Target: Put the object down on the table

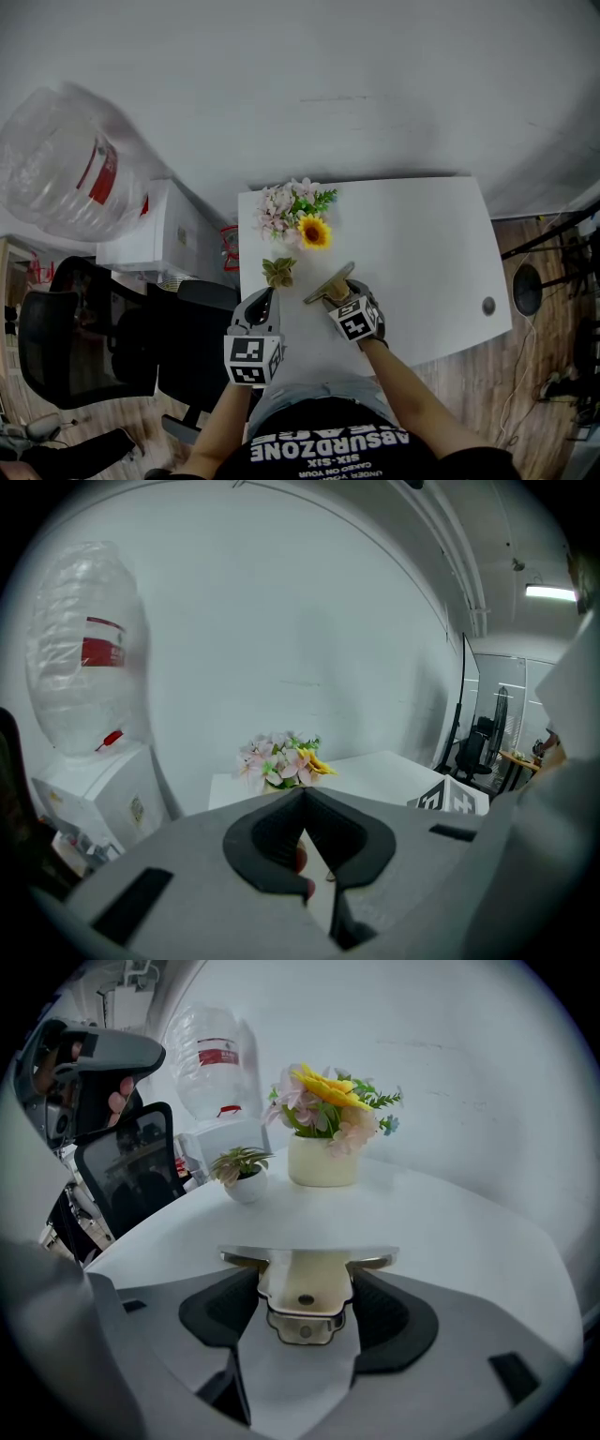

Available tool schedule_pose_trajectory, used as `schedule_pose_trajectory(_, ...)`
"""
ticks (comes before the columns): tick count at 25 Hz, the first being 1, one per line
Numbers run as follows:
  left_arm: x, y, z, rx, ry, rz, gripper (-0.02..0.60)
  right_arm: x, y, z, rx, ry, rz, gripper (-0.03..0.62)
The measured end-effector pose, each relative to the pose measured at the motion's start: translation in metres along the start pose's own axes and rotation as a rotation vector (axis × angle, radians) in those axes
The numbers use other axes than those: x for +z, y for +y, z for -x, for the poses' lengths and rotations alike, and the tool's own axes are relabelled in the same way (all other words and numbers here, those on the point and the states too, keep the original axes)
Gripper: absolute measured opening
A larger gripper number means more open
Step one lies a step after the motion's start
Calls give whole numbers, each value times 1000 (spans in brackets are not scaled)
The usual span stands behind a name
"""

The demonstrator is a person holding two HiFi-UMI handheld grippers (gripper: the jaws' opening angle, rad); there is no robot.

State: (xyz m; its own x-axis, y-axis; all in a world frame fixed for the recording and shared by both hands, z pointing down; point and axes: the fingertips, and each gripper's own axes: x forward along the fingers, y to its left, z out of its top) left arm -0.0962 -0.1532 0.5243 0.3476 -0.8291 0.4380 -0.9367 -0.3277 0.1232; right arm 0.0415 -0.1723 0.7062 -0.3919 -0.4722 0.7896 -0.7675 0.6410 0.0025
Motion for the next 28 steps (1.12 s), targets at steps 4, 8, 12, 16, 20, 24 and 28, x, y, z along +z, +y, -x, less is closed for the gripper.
schedule_pose_trajectory(4,1,0,0,-3,-6,1,3,7,0,6,-9,-25,-5,287)
schedule_pose_trajectory(8,2,-1,0,-6,-10,3,3,19,-1,15,-17,-67,-17,287)
schedule_pose_trajectory(12,4,-2,0,-7,-16,4,3,30,-3,24,-24,-113,-30,287)
schedule_pose_trajectory(16,7,-2,1,-8,-21,4,3,43,-1,36,-29,-152,-51,287)
schedule_pose_trajectory(20,8,-1,0,-7,-25,3,3,52,1,46,-29,-194,-75,287)
schedule_pose_trajectory(24,11,1,1,-2,-29,7,3,61,-1,61,-42,-244,-103,273)
schedule_pose_trajectory(28,13,2,1,-1,-32,9,3,75,-2,81,-52,-315,-140,244)
